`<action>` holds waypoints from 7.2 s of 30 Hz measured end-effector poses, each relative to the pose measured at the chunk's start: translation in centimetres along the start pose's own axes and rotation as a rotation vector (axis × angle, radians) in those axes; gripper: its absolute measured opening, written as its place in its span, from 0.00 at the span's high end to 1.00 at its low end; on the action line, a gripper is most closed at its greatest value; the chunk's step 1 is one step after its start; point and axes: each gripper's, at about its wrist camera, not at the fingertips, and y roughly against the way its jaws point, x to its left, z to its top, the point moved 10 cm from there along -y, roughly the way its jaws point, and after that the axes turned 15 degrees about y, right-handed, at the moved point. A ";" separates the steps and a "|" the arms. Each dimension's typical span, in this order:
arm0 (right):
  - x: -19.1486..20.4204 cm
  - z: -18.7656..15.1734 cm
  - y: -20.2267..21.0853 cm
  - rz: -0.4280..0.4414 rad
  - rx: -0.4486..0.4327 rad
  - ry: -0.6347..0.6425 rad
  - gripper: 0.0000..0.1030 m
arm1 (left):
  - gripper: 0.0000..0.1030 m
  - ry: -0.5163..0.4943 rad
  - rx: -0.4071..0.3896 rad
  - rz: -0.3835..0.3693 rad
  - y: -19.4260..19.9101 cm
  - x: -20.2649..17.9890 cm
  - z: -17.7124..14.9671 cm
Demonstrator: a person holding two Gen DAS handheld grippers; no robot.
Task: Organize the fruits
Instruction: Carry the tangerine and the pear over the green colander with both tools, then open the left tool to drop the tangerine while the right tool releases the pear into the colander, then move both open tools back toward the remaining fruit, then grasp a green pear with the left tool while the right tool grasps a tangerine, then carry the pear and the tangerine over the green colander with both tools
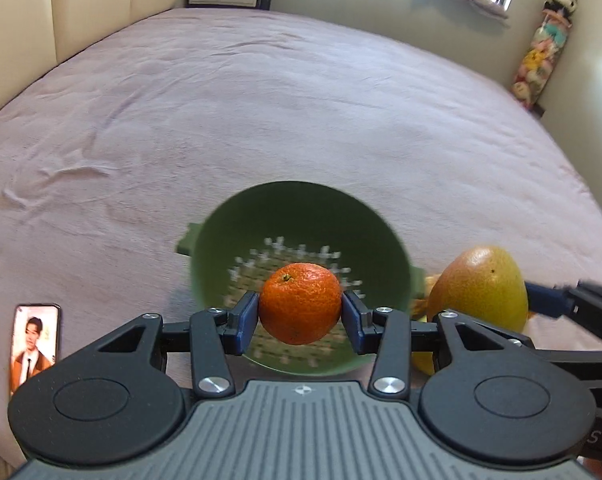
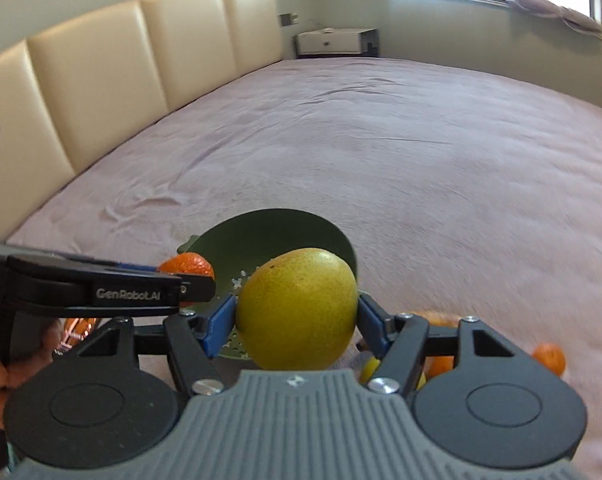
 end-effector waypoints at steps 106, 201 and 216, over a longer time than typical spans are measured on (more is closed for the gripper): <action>-8.0 -8.7 3.0 -0.280 0.113 -0.010 0.18 | 0.32 -0.159 -0.042 -0.157 1.5 -7.7 -4.7; -15.0 -16.2 -0.5 -0.303 0.226 -0.330 0.58 | 0.27 -0.058 0.100 -0.094 -7.2 -13.3 -10.0; -14.1 -12.6 2.4 -0.322 0.122 -0.311 0.58 | 0.27 -0.076 0.015 -0.162 -2.1 -13.3 -6.9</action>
